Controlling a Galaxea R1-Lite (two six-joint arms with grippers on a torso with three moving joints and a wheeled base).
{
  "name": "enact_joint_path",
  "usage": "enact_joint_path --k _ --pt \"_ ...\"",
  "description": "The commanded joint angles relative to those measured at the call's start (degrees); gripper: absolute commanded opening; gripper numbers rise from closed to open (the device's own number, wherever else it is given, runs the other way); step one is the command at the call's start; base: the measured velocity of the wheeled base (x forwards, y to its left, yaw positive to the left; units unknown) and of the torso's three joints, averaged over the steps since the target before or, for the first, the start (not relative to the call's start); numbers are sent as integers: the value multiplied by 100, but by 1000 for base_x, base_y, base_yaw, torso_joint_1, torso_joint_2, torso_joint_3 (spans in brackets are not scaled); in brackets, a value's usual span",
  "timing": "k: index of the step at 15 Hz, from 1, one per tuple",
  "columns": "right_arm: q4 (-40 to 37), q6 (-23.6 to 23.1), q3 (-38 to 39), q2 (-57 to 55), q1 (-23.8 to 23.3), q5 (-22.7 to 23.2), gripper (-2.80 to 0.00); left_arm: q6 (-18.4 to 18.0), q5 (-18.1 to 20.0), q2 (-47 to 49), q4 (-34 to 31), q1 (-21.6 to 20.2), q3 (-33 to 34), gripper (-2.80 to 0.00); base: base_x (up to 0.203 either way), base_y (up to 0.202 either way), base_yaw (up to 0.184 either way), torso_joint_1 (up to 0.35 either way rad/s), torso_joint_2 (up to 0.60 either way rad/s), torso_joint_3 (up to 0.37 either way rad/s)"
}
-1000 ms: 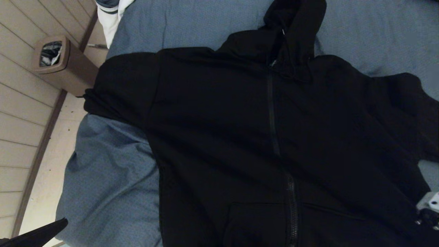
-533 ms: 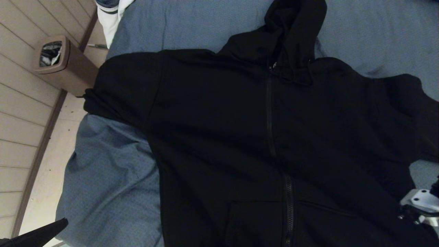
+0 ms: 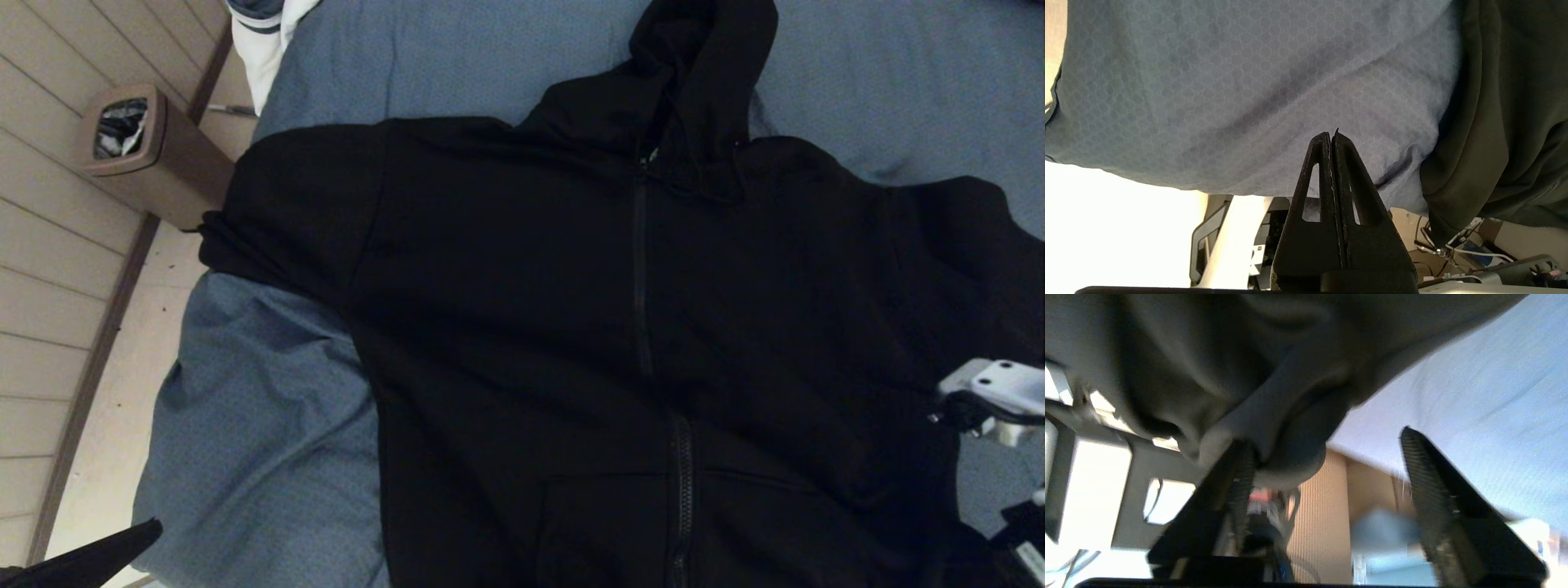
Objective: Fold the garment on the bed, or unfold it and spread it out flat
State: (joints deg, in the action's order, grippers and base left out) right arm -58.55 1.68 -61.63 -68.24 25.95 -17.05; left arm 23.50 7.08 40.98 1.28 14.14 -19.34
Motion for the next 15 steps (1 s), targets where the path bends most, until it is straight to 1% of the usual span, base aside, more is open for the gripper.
enact_joint_path --k 1,3,4,5,10,11,12,13,14,15 --pt "31 -139 -343 320 -2 13 0 14 4 77 3 1 0 -280 0 0 0 0 0 0" --pt "37 -130 -601 469 -19 87 0 32 12 111 12 1 -29 -280 0 0 0 0 0 0" --pt "37 -113 -636 528 -20 243 0 76 12 145 12 1 -49 -280 0 0 0 0 0 0" --pt "37 -112 -582 539 -20 272 0 92 12 187 12 1 -68 -280 0 0 0 0 0 0" --pt "38 -166 -411 627 -3 273 0 137 12 235 3 1 -140 -280 0 0 0 0 0 0" --pt "69 -106 -453 580 -11 265 0 137 12 235 3 1 -140 -280 0 0 0 0 0 0" --pt "273 -71 -497 526 -19 250 0 137 9 236 12 1 -177 -280 0 0 0 0 0 0" --pt "650 -42 -530 411 -88 235 0 154 5 260 6 -6 -300 -280 0 0 0 0 0 0" --pt "956 -29 -554 317 -275 234 -280 177 4 269 4 0 -408 -280 0 0 0 0 0 0" --pt "1157 -37 -565 308 -436 244 -280 180 4 271 -15 1 -521 -280 0 0 0 0 0 0"
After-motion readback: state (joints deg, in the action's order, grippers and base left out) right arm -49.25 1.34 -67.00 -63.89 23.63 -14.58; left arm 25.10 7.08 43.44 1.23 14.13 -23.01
